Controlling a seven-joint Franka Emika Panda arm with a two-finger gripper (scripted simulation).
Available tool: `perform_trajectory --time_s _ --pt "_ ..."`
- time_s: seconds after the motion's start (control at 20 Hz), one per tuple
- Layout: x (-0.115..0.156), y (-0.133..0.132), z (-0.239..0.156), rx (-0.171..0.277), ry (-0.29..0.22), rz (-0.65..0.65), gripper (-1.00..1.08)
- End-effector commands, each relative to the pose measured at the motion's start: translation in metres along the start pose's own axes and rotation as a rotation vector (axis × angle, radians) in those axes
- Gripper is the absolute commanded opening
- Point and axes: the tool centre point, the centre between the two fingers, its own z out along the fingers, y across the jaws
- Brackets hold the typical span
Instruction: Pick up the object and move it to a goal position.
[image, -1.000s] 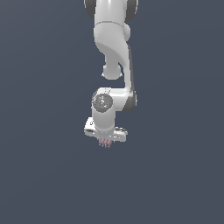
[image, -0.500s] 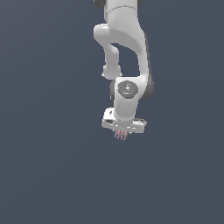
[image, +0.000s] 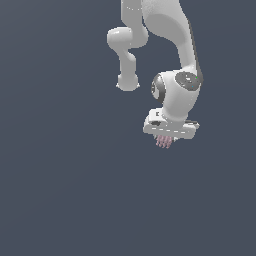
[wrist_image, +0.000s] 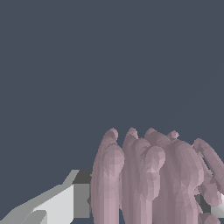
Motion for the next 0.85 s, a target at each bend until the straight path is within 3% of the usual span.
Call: perform_trajectory --time_s 0.0,0.4,0.8 --pt "-0.011 -0.022 -0.010 -0.001 0.000 0.002 -1.00" --pt "-0.031 -0.064 -0.028 -0.001 0.000 0.002 -1.00" --pt "-0.031 -0.067 -0.029 0.000 -0.001 0.002 -1.00"
